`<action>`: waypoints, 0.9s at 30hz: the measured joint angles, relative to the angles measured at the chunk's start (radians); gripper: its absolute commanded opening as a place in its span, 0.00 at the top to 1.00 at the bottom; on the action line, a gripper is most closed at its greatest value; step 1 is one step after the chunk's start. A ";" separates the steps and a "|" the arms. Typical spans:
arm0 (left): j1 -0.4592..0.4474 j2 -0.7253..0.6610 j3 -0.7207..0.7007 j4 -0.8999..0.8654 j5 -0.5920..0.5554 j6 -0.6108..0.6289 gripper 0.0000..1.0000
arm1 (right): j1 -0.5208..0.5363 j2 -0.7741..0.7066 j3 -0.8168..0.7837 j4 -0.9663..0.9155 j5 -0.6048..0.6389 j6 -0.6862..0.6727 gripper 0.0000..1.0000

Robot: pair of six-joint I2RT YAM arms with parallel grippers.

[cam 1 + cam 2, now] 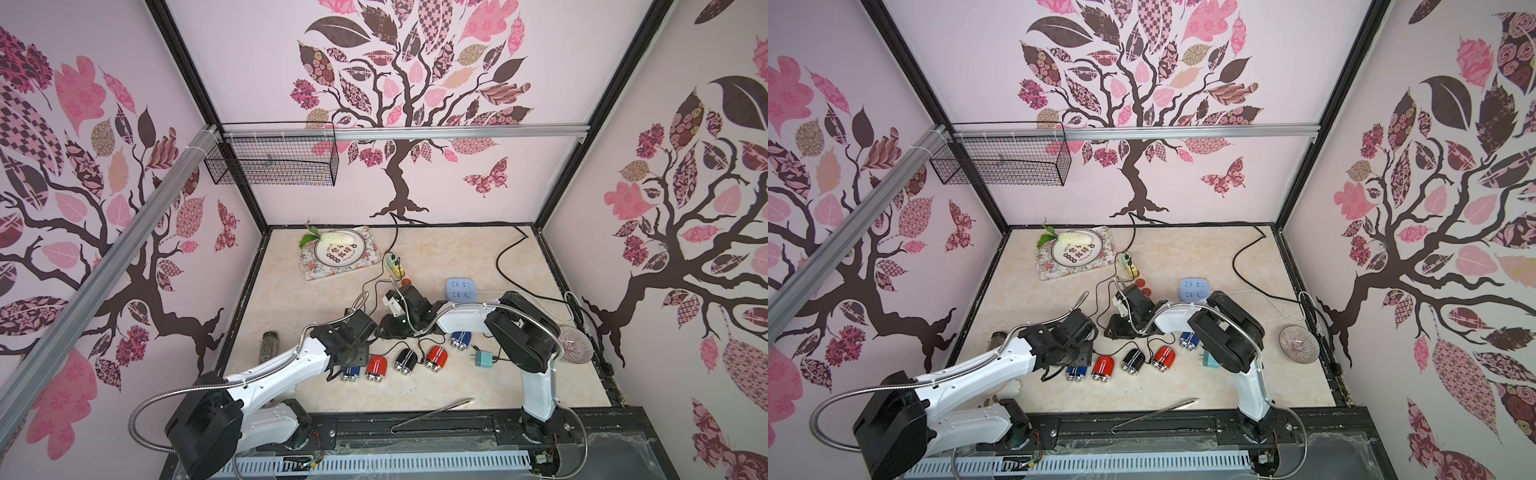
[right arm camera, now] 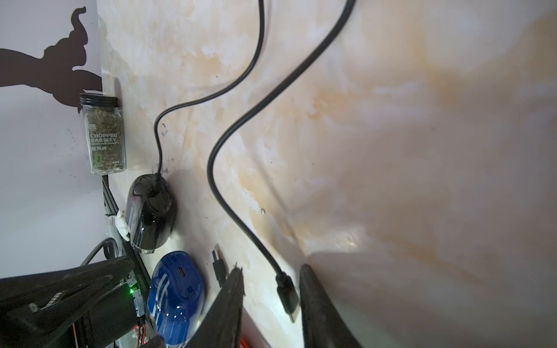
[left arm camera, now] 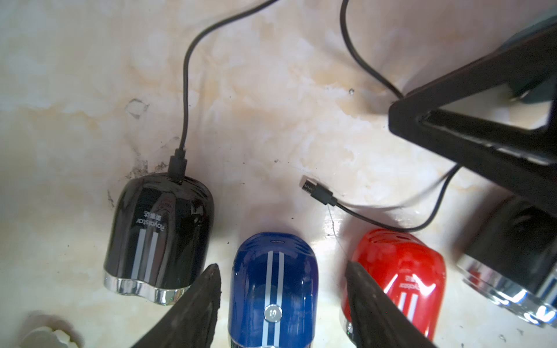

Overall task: Unplug the electric shaver
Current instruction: Place the charging cable at the center of the board, then remove the plug from the socket.

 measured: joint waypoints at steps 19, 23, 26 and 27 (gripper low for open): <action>0.034 0.022 0.178 -0.003 -0.016 0.043 0.32 | -0.001 -0.100 0.088 -0.172 0.101 -0.023 0.59; 0.118 0.050 0.235 0.019 0.039 0.060 0.34 | -0.017 -0.169 0.101 -0.249 0.143 -0.034 0.58; 0.186 0.089 0.272 0.042 0.088 0.067 0.36 | -0.045 -0.237 0.110 -0.274 0.174 -0.051 0.57; 0.203 0.108 0.288 0.046 0.101 0.069 0.37 | -0.051 -0.259 0.114 -0.282 0.189 -0.058 0.57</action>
